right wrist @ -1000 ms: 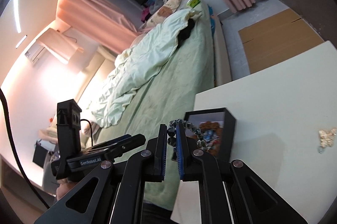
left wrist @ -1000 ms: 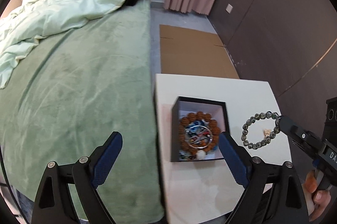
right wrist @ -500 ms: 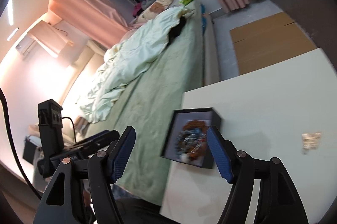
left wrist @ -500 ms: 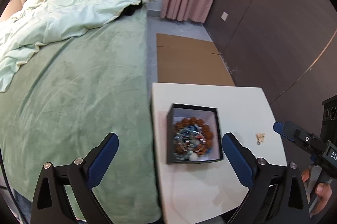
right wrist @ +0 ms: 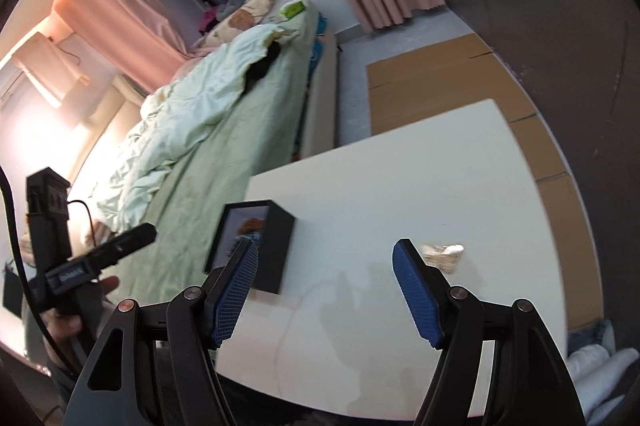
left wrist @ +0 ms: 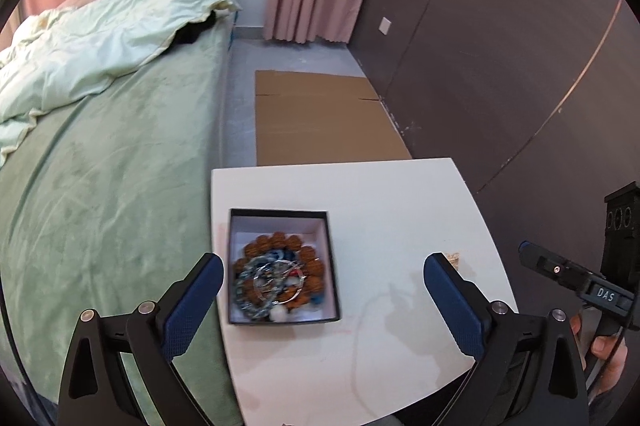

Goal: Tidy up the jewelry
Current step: 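Grasp the gold butterfly charm with the right tool and lift it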

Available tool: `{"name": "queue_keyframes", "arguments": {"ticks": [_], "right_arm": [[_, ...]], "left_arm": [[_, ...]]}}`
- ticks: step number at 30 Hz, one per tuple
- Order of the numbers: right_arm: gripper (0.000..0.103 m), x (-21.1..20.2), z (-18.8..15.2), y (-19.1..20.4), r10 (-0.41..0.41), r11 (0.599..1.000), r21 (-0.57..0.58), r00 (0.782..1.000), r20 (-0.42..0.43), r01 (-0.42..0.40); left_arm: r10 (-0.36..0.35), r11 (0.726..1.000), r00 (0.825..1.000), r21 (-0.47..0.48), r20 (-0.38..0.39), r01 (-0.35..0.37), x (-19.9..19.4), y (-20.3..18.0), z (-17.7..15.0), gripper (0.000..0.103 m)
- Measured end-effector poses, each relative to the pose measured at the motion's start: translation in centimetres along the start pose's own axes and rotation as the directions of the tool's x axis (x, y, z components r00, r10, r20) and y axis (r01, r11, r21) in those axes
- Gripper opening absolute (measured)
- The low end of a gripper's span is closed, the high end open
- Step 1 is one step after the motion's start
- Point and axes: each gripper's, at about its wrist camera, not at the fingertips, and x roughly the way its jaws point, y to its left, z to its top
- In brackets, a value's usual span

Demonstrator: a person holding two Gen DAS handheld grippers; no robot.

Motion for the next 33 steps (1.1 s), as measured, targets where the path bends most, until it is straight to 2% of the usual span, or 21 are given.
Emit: {"name": "queue_keyframes", "arguments": {"ticks": [7, 11, 20, 21, 24, 28, 33], "right_arm": [[0.071, 1.4, -0.7, -3.5, -0.062, 0.998, 0.022, 0.998, -0.032, 0.063], [0.071, 3.1, -1.3, -4.9, -0.098, 0.995, 0.028, 0.994, -0.047, 0.1], [0.071, 6.9, -1.6, -6.2, -0.19, 0.982, 0.006, 0.977, -0.095, 0.191], [0.071, 7.6, -1.6, -6.1, -0.225, 0.974, -0.005, 0.968, -0.107, 0.226], [0.07, 8.6, -1.5, -5.8, -0.256, 0.967, -0.026, 0.959, -0.12, 0.255], [0.068, 10.0, -1.9, -4.9, -0.329, 0.944, -0.08, 0.935, -0.132, 0.321], [0.053, 11.5, -2.5, -3.9, -0.416, 0.907, -0.134, 0.898, -0.144, 0.399]], "left_arm": [[-0.01, 0.999, 1.0, 0.031, -0.013, 0.011, 1.9, -2.6, -0.1, 0.1], [0.01, 0.998, 1.0, 0.069, -0.023, -0.008, 3.4, -3.8, -0.2, 0.099], [0.043, 0.993, 0.996, 0.117, -0.075, -0.034, 7.4, -5.4, 0.0, 0.085], [0.044, 0.992, 0.996, 0.119, -0.077, -0.035, 7.6, -5.5, 0.1, 0.084], [0.05, 0.991, 0.996, 0.129, -0.079, -0.04, 8.3, -5.6, 0.5, 0.082], [0.068, 0.989, 0.995, 0.135, -0.077, -0.057, 9.0, -5.2, 0.9, 0.082], [0.081, 0.989, 0.994, 0.131, -0.075, -0.071, 9.5, -4.4, 1.2, 0.082]]}}
